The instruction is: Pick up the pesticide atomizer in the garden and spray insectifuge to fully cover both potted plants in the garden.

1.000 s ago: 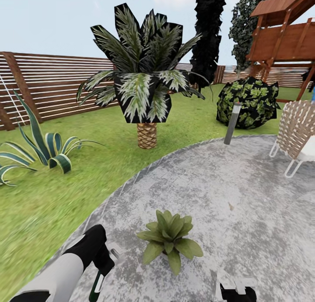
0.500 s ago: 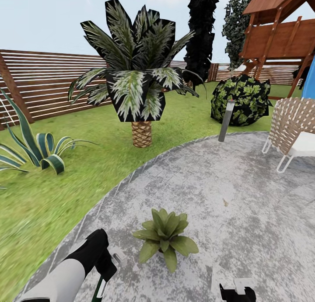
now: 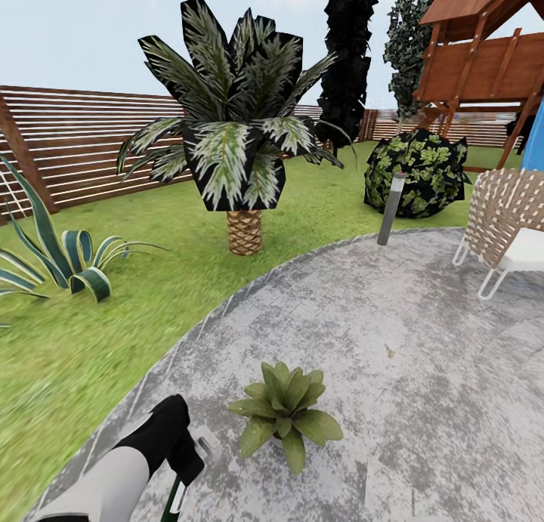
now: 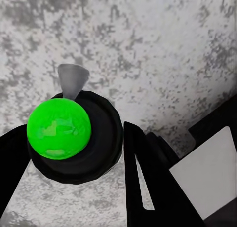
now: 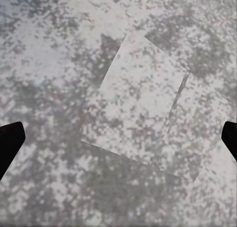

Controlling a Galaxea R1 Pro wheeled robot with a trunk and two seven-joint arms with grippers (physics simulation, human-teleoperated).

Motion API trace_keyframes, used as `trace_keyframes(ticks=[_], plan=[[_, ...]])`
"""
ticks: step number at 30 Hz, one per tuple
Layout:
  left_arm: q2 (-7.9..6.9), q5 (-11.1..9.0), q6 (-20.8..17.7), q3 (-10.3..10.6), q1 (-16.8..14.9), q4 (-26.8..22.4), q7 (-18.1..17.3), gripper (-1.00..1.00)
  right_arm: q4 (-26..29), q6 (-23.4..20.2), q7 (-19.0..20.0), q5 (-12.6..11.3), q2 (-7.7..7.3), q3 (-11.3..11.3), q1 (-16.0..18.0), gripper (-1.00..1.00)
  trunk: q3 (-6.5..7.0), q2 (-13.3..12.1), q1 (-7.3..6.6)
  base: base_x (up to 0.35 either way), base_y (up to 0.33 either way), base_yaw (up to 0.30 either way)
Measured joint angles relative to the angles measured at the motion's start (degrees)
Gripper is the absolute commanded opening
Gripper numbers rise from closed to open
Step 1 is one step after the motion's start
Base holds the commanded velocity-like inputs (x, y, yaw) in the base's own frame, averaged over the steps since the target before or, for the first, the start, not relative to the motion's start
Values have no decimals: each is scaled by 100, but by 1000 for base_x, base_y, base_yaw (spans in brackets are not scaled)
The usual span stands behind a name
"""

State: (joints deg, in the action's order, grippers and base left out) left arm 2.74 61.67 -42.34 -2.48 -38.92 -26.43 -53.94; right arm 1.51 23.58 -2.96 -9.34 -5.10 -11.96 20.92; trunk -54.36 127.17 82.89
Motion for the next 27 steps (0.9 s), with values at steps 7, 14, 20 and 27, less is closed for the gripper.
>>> trace_keyframes(ticks=[7,14,20,27], plan=[[142,-9,-31,214,-75,-6,-23,-100,0,0,0,0,0,2,-3,100,0,0,0,1,0,0],[160,15,-76,256,-285,-459,-197,-100,0,0,0,0,0,4,-3,100,0,0,0,0,0,0],[15,33,-2,280,-224,-414,-237,-100,0,0,0,0,0,1,-3,100,0,0,0,0,0,0],[-98,6,-39,241,-240,-487,-261,-100,0,0,0,0,0,4,-3,100,0,0,0,0,0,0]])
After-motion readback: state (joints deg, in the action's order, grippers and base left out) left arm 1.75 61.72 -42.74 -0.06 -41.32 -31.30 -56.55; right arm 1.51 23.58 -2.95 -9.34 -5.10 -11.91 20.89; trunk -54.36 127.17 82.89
